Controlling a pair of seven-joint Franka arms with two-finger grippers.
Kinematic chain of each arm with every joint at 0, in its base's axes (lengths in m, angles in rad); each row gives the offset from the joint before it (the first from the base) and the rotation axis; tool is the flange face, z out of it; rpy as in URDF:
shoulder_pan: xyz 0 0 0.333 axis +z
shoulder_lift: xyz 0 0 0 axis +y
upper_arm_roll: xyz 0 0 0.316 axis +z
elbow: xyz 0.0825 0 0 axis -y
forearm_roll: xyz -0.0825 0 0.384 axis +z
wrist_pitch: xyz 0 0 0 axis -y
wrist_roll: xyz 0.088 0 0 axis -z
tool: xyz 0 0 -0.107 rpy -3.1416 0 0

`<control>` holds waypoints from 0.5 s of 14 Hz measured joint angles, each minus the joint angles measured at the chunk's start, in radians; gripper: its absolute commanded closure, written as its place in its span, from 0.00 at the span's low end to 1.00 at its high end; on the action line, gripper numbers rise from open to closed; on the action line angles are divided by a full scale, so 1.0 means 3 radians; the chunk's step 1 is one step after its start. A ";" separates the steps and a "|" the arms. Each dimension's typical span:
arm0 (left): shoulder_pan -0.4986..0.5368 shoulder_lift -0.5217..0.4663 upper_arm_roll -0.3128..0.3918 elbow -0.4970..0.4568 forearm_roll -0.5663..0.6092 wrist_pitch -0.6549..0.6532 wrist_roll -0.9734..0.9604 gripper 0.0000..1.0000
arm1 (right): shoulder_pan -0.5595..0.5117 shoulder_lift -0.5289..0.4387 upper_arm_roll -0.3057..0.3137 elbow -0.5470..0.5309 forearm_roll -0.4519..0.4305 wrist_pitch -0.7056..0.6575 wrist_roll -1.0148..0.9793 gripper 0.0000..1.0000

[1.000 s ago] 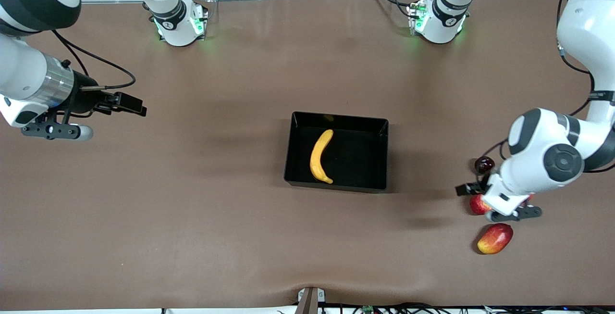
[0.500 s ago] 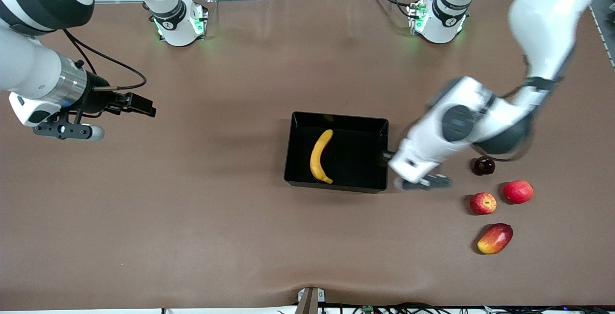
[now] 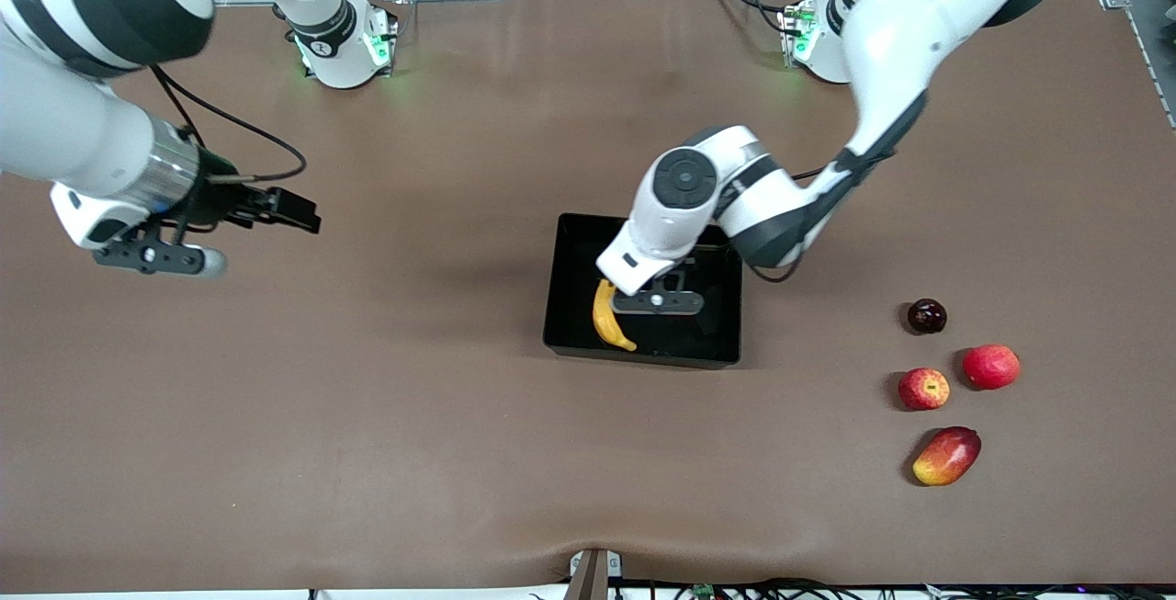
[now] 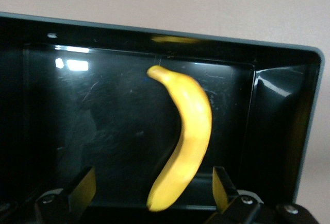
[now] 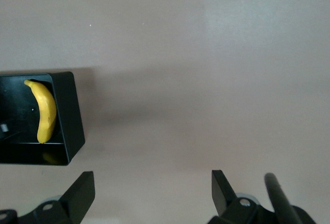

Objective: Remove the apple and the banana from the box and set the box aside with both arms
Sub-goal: 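Move the left gripper back into the box toward the yellow banana, then grasp the banana with the left gripper while the right gripper reaches the box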

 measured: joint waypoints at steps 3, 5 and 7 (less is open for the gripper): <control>-0.0325 0.0107 0.0294 0.0004 -0.0001 0.0335 -0.0032 0.00 | 0.0104 0.0278 0.0001 -0.0019 0.0002 0.0248 0.0006 0.00; -0.0327 0.0182 0.0312 0.0005 0.0000 0.0472 -0.0024 0.00 | 0.0131 0.0326 0.0001 -0.0019 0.0003 0.0255 0.0011 0.00; -0.0321 0.0257 0.0326 0.0001 0.0001 0.0535 -0.0014 0.00 | 0.0191 0.0336 0.0002 -0.0020 0.0007 0.0265 0.0080 0.00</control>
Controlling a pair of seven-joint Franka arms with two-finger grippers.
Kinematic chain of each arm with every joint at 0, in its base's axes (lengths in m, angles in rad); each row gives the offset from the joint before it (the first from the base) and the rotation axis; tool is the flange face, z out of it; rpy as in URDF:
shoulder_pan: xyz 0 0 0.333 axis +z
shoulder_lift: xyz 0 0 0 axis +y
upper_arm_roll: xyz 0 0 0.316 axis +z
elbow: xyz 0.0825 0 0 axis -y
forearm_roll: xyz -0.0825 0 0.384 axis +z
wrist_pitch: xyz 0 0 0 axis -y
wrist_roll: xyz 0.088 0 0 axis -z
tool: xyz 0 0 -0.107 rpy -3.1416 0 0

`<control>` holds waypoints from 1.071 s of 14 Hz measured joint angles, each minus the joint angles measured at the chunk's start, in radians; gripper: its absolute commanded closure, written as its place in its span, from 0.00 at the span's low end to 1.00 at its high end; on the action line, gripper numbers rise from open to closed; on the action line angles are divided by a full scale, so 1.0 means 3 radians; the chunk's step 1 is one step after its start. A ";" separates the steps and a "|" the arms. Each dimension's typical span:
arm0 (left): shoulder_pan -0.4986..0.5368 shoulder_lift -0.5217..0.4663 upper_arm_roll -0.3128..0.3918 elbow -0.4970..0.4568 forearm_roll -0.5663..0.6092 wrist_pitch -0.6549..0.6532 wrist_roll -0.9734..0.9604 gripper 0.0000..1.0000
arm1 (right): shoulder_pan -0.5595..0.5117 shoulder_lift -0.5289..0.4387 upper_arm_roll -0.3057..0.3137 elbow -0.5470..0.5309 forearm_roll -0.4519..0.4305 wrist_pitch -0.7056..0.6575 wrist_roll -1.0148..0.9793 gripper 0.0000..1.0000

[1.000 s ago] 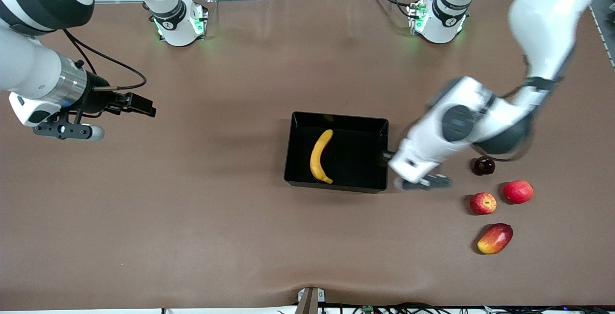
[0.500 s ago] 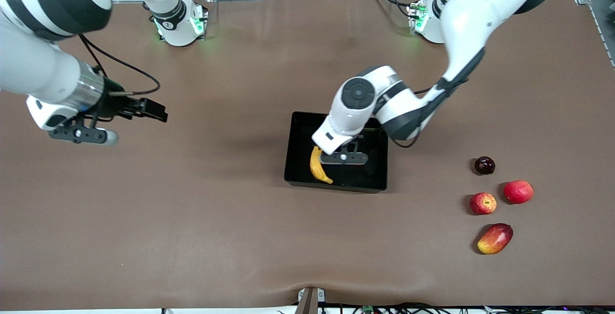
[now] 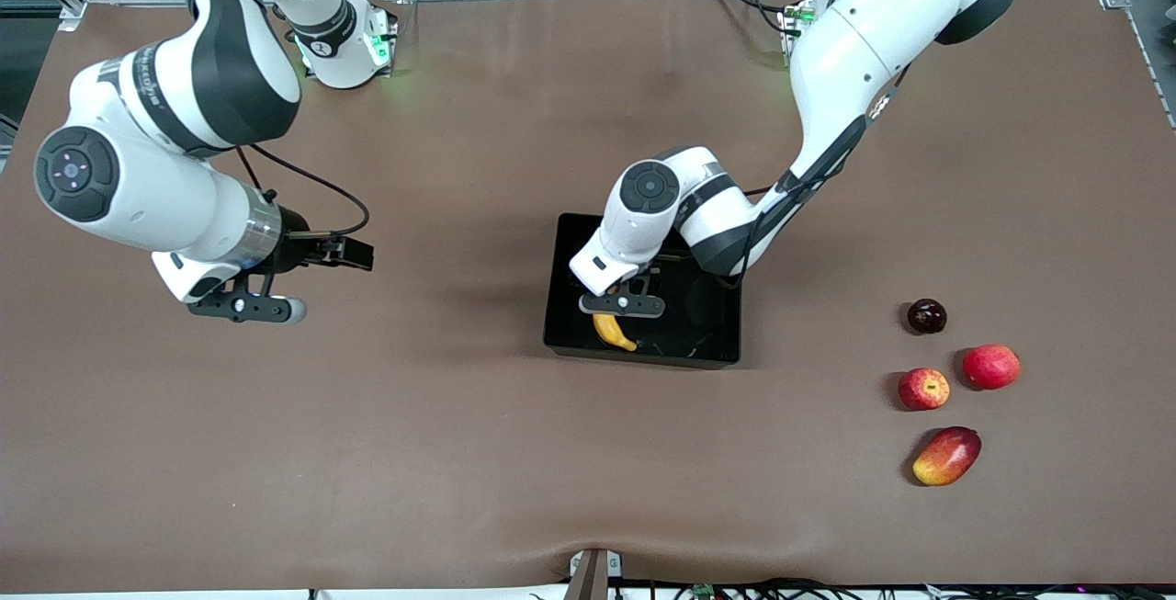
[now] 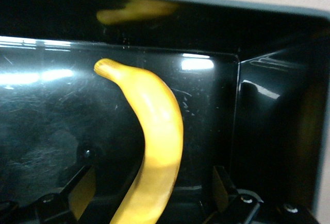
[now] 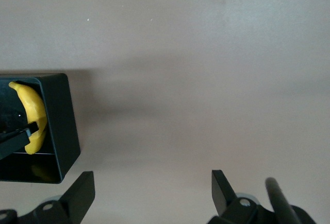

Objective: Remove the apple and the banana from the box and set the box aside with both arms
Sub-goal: 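Grasp the banana with the left gripper while the right gripper reaches the box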

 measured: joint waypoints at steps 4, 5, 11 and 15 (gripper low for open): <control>-0.0065 0.0108 0.0001 -0.0001 0.0000 0.0029 0.0000 0.00 | 0.0245 0.0105 0.0004 -0.0008 0.0002 0.0119 0.0306 0.00; -0.0091 0.0123 0.0001 -0.0001 0.0000 0.0030 -0.0001 0.06 | 0.0278 0.0146 0.0004 -0.0010 0.0008 0.0139 0.0336 0.00; -0.0309 0.0150 0.0259 0.0000 0.0003 0.0034 -0.0002 0.64 | 0.0350 0.0311 0.0004 -0.0111 0.0093 0.0372 0.0350 0.00; -0.0348 0.0145 0.0284 0.0039 0.0015 0.0034 0.0010 1.00 | 0.0492 0.0325 0.0005 -0.0305 0.0097 0.0704 0.0598 0.00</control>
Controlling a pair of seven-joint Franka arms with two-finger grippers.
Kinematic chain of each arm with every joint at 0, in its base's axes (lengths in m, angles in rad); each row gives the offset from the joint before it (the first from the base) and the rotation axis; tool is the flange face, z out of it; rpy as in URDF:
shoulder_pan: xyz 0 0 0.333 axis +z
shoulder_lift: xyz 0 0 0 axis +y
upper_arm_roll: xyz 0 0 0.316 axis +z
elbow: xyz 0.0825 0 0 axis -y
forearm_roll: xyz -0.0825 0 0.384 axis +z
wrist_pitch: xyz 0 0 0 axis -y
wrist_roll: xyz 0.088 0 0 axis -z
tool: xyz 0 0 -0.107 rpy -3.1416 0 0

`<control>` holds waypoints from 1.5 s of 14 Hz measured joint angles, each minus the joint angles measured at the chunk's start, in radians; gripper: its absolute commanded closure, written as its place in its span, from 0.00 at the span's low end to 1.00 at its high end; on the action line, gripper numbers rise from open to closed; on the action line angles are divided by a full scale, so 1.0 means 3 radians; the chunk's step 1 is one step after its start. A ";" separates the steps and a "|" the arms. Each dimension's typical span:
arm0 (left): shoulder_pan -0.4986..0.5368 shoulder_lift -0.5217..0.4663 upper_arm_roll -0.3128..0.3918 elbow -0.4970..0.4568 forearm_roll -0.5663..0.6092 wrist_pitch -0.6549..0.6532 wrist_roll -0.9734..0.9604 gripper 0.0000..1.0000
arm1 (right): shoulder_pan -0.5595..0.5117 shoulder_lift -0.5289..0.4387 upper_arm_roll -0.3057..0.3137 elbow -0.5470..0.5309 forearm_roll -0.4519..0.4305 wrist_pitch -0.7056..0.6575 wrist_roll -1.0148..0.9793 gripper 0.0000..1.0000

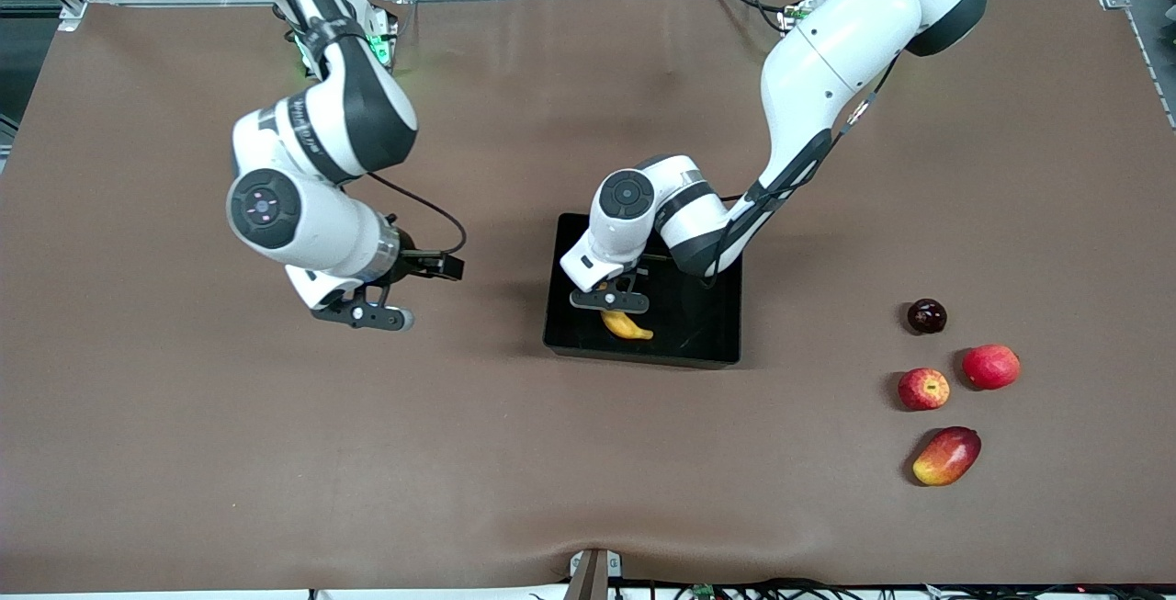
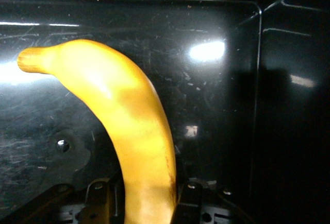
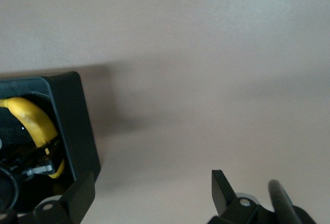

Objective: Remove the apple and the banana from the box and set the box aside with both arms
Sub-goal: 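Grasp the banana with the left gripper while the right gripper reaches the box, then lift the banana out with the left gripper while the right gripper grips the box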

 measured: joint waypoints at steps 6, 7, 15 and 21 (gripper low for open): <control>0.0000 -0.0118 0.0000 0.0066 0.0007 -0.0099 0.0005 1.00 | 0.0085 0.0016 -0.0005 -0.0153 0.0108 0.0194 0.0088 0.00; 0.0013 -0.0190 0.0000 0.0077 0.0007 -0.0154 0.0008 1.00 | 0.0084 0.0019 -0.0011 -0.0203 0.0206 0.0276 0.0088 0.00; 0.0567 -0.0764 -0.0151 0.0098 -0.0010 -0.0541 0.0218 1.00 | 0.0322 0.0180 0.0003 -0.0438 0.0426 0.0962 0.0093 0.00; 0.1598 -0.0827 -0.0428 -0.0074 -0.0027 -0.0851 0.1796 1.00 | 0.0655 0.0479 0.0005 -0.0404 0.0430 0.1484 0.0229 0.00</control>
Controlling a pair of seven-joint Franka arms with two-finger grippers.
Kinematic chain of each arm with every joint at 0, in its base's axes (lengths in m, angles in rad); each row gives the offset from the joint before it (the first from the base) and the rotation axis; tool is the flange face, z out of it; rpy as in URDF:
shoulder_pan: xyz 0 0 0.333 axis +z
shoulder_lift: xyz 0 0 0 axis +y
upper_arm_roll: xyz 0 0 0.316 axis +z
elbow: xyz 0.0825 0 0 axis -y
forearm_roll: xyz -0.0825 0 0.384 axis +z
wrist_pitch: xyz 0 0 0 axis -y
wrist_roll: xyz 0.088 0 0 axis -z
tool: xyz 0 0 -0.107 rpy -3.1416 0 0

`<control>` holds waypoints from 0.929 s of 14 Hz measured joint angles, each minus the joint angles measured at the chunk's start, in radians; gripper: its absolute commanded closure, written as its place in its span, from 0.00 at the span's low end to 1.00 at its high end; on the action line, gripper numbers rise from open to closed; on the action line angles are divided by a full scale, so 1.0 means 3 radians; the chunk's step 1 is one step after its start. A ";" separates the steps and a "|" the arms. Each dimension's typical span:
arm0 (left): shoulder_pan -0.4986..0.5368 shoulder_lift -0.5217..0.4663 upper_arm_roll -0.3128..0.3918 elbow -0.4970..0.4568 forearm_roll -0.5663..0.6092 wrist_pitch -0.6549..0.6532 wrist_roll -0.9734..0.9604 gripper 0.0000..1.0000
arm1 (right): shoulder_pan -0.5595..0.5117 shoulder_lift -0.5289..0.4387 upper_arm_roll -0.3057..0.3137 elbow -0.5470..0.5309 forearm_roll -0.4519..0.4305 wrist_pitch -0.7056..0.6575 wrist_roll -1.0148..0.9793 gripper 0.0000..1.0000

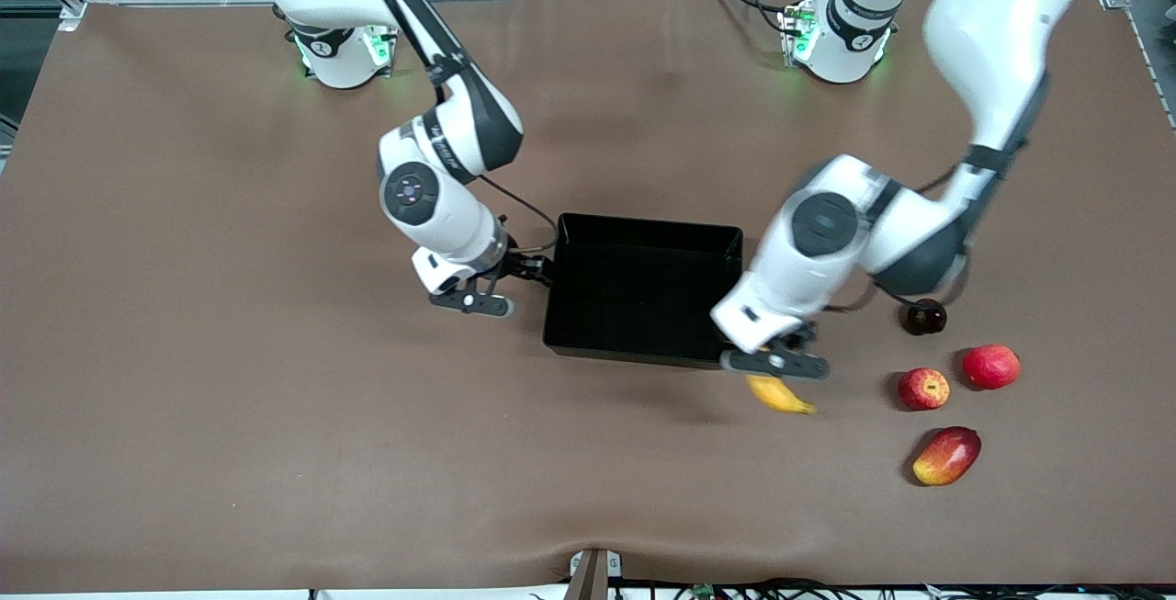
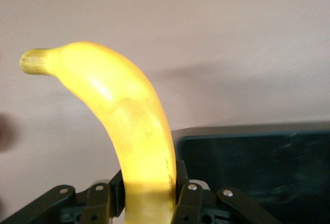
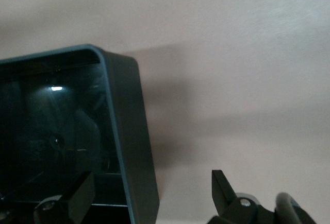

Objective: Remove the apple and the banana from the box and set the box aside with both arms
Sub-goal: 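Lift the banana out with the left gripper while the right gripper grips the box, then lower the banana by the fruits while the right gripper drags the box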

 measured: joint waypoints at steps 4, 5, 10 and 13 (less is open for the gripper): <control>0.0394 0.0126 -0.0003 -0.0231 -0.0006 0.0007 0.0890 1.00 | 0.0152 0.0325 -0.0002 0.0251 -0.0009 0.0069 0.0029 0.92; 0.0453 0.0186 -0.0002 -0.0263 -0.0005 0.0023 0.0981 1.00 | 0.0161 0.0364 -0.0004 0.0284 -0.0017 0.0073 0.0029 1.00; 0.0513 0.0377 0.0067 -0.0329 0.0146 0.0087 0.1064 1.00 | 0.0153 0.0387 -0.0038 0.0312 -0.0025 0.0070 0.0015 1.00; 0.0529 0.0387 0.0159 -0.0388 0.0354 0.0171 0.1064 1.00 | 0.0132 0.0387 -0.0065 0.0332 -0.0031 0.0042 -0.0018 1.00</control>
